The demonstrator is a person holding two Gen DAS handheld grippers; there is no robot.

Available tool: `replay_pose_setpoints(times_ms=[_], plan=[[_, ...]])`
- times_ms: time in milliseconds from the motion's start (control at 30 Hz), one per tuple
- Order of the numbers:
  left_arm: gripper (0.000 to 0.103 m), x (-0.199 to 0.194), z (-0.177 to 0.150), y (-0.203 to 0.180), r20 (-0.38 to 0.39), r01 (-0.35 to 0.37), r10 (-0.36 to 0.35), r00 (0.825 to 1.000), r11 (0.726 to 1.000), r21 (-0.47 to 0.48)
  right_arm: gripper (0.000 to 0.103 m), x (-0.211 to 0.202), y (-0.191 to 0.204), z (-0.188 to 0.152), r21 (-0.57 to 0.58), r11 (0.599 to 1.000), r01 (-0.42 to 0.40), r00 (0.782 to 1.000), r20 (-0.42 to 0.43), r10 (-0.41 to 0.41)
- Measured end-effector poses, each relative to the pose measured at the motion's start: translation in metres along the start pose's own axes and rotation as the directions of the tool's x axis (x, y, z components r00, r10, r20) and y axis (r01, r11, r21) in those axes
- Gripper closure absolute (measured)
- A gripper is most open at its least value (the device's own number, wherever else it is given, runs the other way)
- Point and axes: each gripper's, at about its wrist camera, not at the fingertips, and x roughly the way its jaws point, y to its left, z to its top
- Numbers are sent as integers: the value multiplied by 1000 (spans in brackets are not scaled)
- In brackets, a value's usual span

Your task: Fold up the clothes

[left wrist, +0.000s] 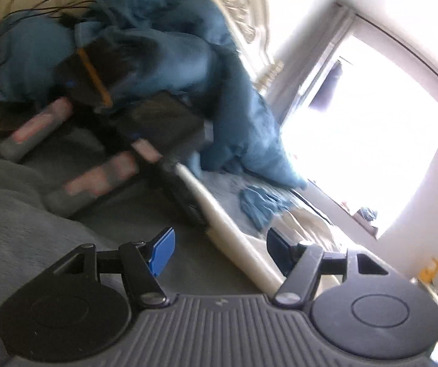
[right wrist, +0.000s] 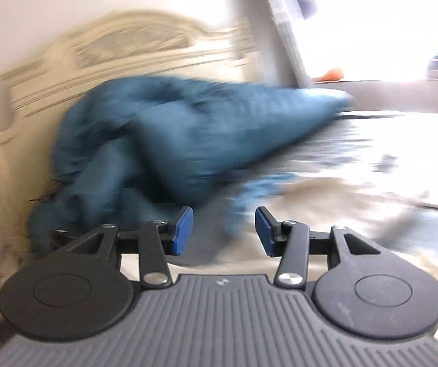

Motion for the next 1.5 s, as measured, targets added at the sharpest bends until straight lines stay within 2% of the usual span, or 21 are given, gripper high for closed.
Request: replay_pose_setpoints(times_ms=[67, 100, 167, 233, 300, 400, 500, 600, 700, 767, 867, 900, 933, 1000, 1067, 1167, 1333, 1367, 1400, 1467, 1500], plan=[[35, 2, -4, -18, -48, 13, -12, 999, 999, 39, 59, -55, -51, -16, 25, 992, 127, 992, -6, -127], [35, 4, -6, -28, -72, 19, -14, 997, 998, 59, 59, -79, -75, -27, 50, 980, 194, 981, -23, -193], [35, 5, -10, -53, -103, 45, -35, 994, 993, 106, 59, -126, -123, -50, 105, 942, 318, 948, -63, -313], [35, 8, -15, -83, -143, 88, -67, 988, 985, 151, 59, -159, -167, -75, 168, 900, 402, 915, -110, -388], [34, 16, -21, -119, -215, 161, -118, 969, 968, 191, 59, -179, -204, -99, 216, 855, 471, 881, -164, -444], [34, 39, -38, -185, -364, 286, -186, 913, 927, 244, 59, -181, -248, -128, 287, 809, 513, 857, -225, -464], [33, 67, -70, -253, -483, 390, -215, 849, 872, 296, 59, -165, -284, -149, 365, 778, 512, 859, -238, -454], [33, 94, -116, -310, -567, 462, -209, 796, 816, 347, 59, -142, -319, -158, 439, 744, 504, 864, -234, -446], [33, 113, -164, -342, -630, 526, -230, 741, 782, 334, 59, -128, -359, -159, 497, 701, 511, 855, -214, -472], [34, 126, -195, -361, -669, 568, -244, 702, 759, 319, 59, -122, -390, -156, 522, 672, 525, 841, -201, -502], [34, 143, -232, -368, -701, 601, -281, 655, 757, 258, 59, -109, -435, -152, 570, 625, 533, 824, -184, -535], [33, 144, -240, -369, -694, 608, -289, 659, 748, 265, 59, -104, -449, -151, 587, 612, 529, 822, -179, -540], [32, 143, -246, -370, -681, 614, -296, 670, 736, 284, 59, -99, -462, -150, 604, 599, 526, 820, -173, -545], [29, 136, -253, -369, -656, 633, -313, 686, 702, 327, 59, -86, -485, -147, 618, 582, 528, 812, -166, -560], [27, 131, -255, -366, -643, 639, -322, 695, 688, 346, 59, -73, -505, -144, 624, 568, 537, 801, -163, -577], [26, 133, -256, -363, -639, 645, -341, 690, 690, 328, 59, -54, -531, -141, 623, 547, 559, 781, -175, -599], [26, 135, -259, -363, -631, 650, -355, 689, 688, 323, 60, -31, -550, -127, 596, 564, 571, 770, -152, -619], [25, 136, -259, -362, -633, 652, -359, 686, 689, 317, 66, -26, -552, -124, 585, 569, 578, 769, -156, -620], [25, 138, -259, -362, -634, 654, -363, 683, 690, 309, 79, -23, -552, -122, 570, 571, 590, 762, -161, -627], [25, 139, -258, -362, -635, 656, -369, 679, 693, 299, 93, -22, -548, -119, 536, 569, 624, 738, -165, -654], [25, 139, -258, -362, -635, 656, -370, 678, 694, 296, 94, -29, -545, -117, 535, 572, 622, 733, -140, -666]])
